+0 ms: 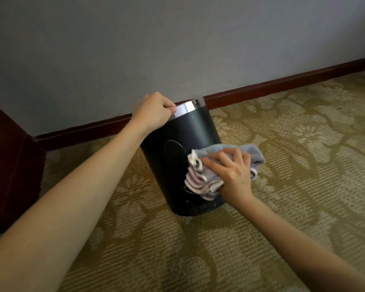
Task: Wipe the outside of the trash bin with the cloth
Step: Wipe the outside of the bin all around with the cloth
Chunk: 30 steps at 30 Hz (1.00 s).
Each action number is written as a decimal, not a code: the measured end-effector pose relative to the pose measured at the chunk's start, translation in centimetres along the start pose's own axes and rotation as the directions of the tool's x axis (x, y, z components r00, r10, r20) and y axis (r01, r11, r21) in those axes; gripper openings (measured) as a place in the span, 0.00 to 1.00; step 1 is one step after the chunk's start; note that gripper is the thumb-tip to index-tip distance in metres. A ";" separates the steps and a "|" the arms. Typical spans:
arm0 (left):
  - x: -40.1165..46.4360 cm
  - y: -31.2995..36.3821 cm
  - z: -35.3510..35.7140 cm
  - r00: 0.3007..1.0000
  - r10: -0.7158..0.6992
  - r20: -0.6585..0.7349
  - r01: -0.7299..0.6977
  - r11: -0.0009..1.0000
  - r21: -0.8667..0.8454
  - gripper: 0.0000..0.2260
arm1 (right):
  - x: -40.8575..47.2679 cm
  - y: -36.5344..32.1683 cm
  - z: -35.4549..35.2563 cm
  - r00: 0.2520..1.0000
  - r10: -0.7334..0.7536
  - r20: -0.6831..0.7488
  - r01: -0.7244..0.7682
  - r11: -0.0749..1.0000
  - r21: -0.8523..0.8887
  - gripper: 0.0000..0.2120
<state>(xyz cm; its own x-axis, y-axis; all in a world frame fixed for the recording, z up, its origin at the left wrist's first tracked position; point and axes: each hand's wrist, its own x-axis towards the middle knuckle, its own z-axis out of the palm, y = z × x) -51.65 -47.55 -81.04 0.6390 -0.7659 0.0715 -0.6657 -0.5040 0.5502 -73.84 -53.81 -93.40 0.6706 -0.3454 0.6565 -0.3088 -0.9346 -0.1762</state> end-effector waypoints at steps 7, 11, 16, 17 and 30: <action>0.0 -1.1 -0.9 0.997 -0.081 -0.017 0.080 0.996 -0.027 0.08 | -4.6 0.6 -1.0 0.987 0.008 0.158 -0.008 1.000 0.002 0.15; -0.6 -0.1 -1.1 0.997 -0.070 0.041 0.070 0.997 -0.007 0.08 | -1.4 0.2 -1.4 0.993 -0.022 0.120 0.021 1.000 0.007 0.18; -0.5 1.9 -1.1 0.989 -0.036 0.145 0.035 0.999 0.008 0.06 | 6.4 -0.7 -1.2 0.999 -0.028 -0.028 0.028 0.999 0.020 0.13; -0.4 2.1 -1.0 0.987 -0.036 0.155 0.034 0.999 0.013 0.04 | 7.0 -0.8 -1.1 0.999 -0.013 -0.049 0.014 1.000 0.019 0.12; 1.2 3.1 -1.5 0.924 -0.220 0.314 0.218 0.975 0.041 0.08 | -7.3 2.5 -1.9 0.948 -0.130 0.290 0.140 0.990 -0.014 0.11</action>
<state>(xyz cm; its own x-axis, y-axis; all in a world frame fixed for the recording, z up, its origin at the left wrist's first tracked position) -52.34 -49.41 -78.03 0.6160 -0.7217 -0.3159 -0.5254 -0.6752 0.5178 -80.78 -53.46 -97.29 0.8716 -0.2306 0.4325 -0.2213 -0.9725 -0.0727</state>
